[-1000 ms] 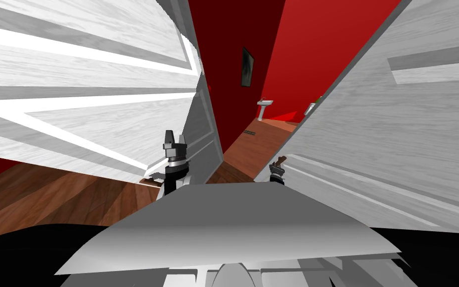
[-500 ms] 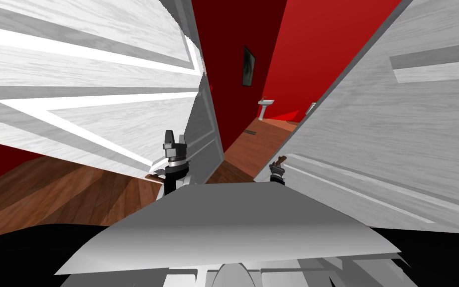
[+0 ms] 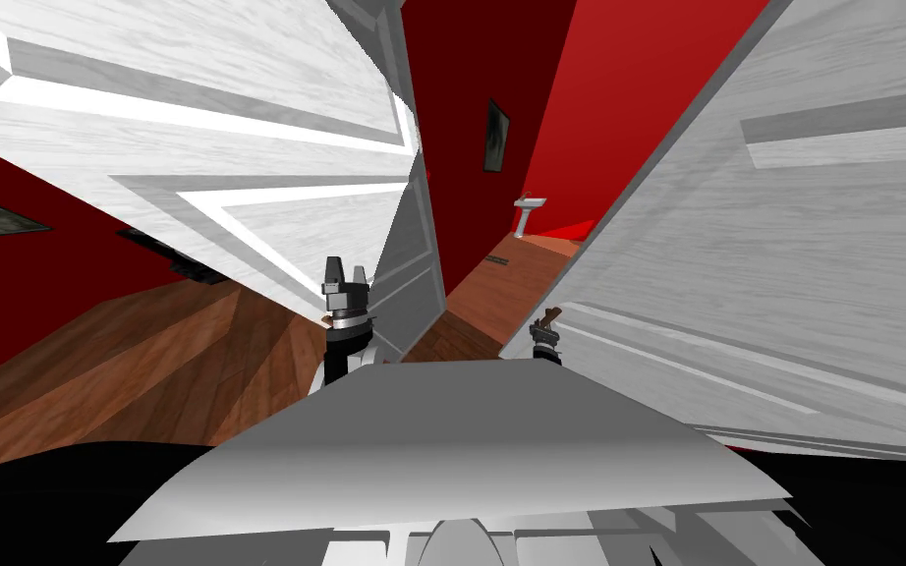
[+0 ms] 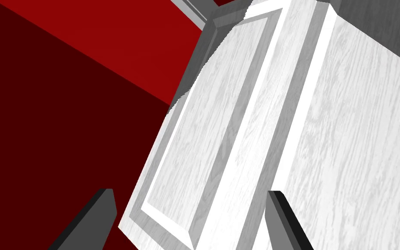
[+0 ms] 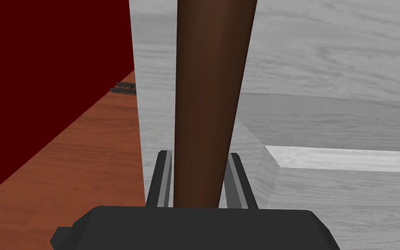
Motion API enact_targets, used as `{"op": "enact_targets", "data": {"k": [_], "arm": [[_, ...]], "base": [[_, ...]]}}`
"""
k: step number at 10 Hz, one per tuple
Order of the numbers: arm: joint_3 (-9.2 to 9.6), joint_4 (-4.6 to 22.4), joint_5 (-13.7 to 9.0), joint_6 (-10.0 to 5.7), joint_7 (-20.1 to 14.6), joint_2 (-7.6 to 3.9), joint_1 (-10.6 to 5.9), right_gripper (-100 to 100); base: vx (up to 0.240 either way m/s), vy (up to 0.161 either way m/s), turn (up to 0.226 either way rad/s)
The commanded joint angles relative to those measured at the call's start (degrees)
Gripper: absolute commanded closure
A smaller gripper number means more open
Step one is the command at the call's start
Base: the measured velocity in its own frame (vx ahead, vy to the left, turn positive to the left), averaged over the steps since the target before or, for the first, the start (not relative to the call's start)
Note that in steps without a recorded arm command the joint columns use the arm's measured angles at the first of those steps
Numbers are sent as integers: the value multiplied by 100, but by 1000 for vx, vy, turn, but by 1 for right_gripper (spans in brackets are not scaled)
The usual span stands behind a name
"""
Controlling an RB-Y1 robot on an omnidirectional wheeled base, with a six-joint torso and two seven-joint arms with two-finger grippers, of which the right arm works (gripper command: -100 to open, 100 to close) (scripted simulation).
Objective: Pull the door open
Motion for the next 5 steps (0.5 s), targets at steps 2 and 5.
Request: {"op": "enact_targets", "data": {"k": [2,5], "arm": [[210,-111,109,10,-179,-90,71,100],[333,-116,171,13,-256,-123,106,100]], "base": [[-243,0,103],[-173,8,58]]}}
